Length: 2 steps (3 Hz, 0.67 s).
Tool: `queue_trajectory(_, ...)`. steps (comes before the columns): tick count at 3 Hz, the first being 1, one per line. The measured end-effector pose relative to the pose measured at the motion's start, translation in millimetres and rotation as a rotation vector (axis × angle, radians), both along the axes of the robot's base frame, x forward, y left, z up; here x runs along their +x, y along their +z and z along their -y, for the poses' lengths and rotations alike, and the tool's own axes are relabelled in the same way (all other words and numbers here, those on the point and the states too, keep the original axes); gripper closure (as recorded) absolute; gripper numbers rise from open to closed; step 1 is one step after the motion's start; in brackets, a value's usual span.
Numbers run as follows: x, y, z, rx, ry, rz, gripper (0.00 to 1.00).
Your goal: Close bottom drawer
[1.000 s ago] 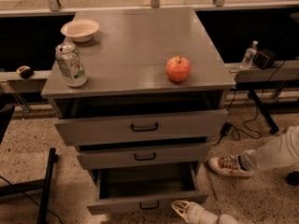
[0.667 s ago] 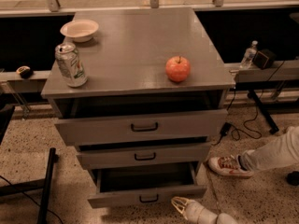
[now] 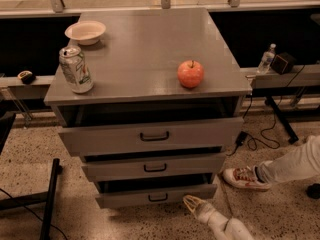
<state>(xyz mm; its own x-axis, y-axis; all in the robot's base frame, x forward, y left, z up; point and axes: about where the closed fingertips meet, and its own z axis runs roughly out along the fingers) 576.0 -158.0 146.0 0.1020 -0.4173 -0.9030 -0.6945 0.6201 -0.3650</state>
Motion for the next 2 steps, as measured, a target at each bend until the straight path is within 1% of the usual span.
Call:
queue_trajectory(1,22.5,-1.5,2.8,0.013,-0.025,0.020,1.00)
queue_trajectory(2,25.5,1.1,4.2,0.002,-0.011,0.028,1.00)
